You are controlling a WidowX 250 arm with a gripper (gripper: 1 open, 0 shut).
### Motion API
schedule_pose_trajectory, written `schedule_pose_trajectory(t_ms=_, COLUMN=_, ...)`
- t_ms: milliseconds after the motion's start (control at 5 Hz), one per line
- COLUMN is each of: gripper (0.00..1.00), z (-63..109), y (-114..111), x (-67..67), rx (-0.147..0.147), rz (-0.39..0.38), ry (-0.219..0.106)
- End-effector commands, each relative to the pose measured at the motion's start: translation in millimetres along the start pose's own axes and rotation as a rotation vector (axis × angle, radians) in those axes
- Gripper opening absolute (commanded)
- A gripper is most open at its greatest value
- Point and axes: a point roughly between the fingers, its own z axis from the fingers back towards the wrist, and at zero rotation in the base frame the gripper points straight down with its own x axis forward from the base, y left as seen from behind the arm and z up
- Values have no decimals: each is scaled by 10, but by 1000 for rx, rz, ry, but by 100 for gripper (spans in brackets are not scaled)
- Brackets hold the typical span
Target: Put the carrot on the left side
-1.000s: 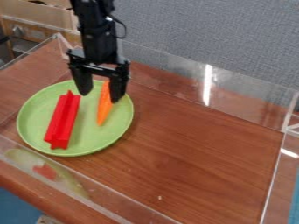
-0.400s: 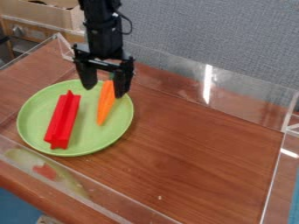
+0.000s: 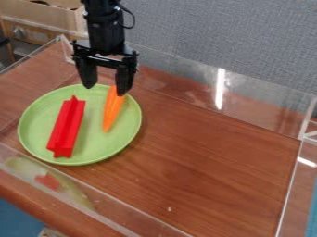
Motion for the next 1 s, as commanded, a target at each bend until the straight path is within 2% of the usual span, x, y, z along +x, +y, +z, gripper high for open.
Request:
schedule_pose_trajectory(t_ms=0, gripper=100, z=165, y=62, x=12, rx=14, rz=19, ry=-37)
schedule_pose_trajectory(t_ms=200, gripper=100, z=152, y=61, x=-19, rx=10, rz=28, ry=-18)
schedule_pose_trajectory(t_ms=400, gripper=100, z=98, y=57, x=-1, rx=5, rz=5, ry=1)
schedule_pose_trajectory(t_ms=600, gripper=100, z=64, y=40, x=5, rx=-1, rz=-21, ry=7)
schedule_pose_trajectory(t_ms=800, gripper=100, z=59, y=-16, x=-63, rx=-8, rz=-2, ry=10)
